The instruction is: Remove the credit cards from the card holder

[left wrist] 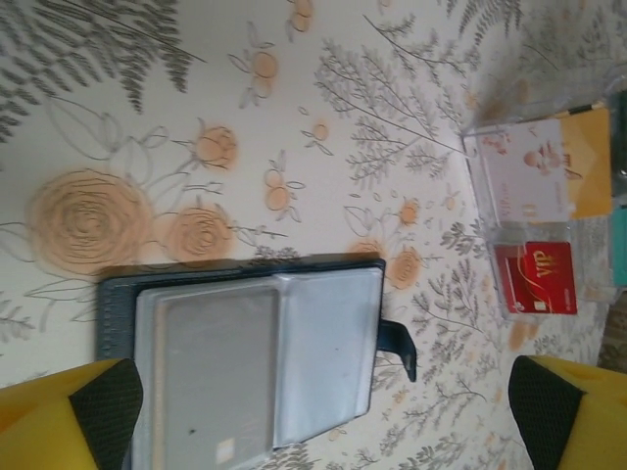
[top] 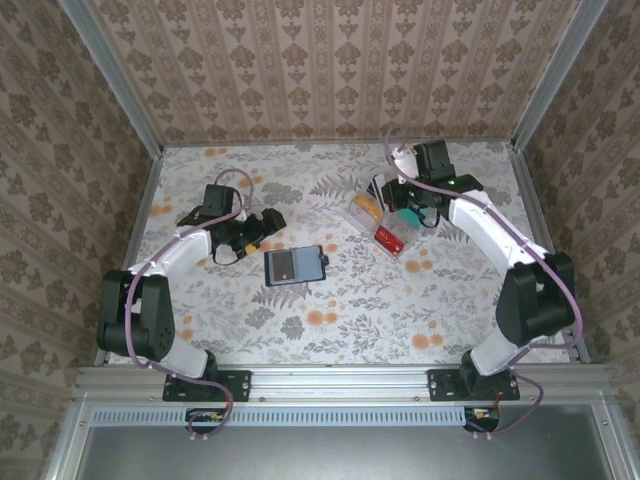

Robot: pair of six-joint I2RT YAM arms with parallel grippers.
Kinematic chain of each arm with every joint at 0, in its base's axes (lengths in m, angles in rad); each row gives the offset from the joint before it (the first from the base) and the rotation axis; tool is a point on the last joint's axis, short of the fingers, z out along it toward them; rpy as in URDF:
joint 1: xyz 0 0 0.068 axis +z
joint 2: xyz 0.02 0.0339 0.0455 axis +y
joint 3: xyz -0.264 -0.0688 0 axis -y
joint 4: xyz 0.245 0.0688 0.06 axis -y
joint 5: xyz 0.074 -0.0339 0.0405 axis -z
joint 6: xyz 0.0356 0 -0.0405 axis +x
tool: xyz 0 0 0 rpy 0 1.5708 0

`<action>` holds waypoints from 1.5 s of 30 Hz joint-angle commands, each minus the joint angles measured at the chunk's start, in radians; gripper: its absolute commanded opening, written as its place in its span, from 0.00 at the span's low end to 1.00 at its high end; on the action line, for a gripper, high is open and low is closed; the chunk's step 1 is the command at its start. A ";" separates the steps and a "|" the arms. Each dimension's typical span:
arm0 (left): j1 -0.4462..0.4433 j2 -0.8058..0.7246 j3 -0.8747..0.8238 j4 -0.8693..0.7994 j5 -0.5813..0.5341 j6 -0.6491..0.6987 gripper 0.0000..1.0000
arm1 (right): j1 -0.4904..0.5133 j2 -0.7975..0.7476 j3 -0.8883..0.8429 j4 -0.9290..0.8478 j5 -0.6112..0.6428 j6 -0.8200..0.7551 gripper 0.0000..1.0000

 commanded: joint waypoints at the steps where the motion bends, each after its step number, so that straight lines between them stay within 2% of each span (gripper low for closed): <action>1: 0.011 -0.012 -0.007 -0.055 -0.013 0.051 1.00 | 0.029 0.098 0.088 -0.080 0.023 -0.103 0.00; 10: 0.011 -0.033 0.010 -0.136 -0.022 0.104 1.00 | 0.148 0.389 0.374 -0.279 0.206 -0.285 0.00; 16: 0.011 -0.036 -0.012 -0.128 -0.006 0.095 1.00 | 0.182 0.481 0.476 -0.372 0.325 -0.365 0.00; 25: 0.011 -0.021 -0.015 -0.119 0.015 0.091 1.00 | 0.190 0.513 0.491 -0.399 0.400 -0.398 0.02; 30: 0.011 -0.008 -0.011 -0.112 0.024 0.082 1.00 | 0.197 0.529 0.496 -0.398 0.400 -0.401 0.05; 39: 0.009 0.004 -0.013 -0.119 0.030 0.084 1.00 | 0.220 0.554 0.515 -0.388 0.492 -0.381 0.22; 45: 0.009 0.003 -0.008 -0.136 0.025 0.089 1.00 | 0.225 0.500 0.512 -0.344 0.523 -0.322 0.24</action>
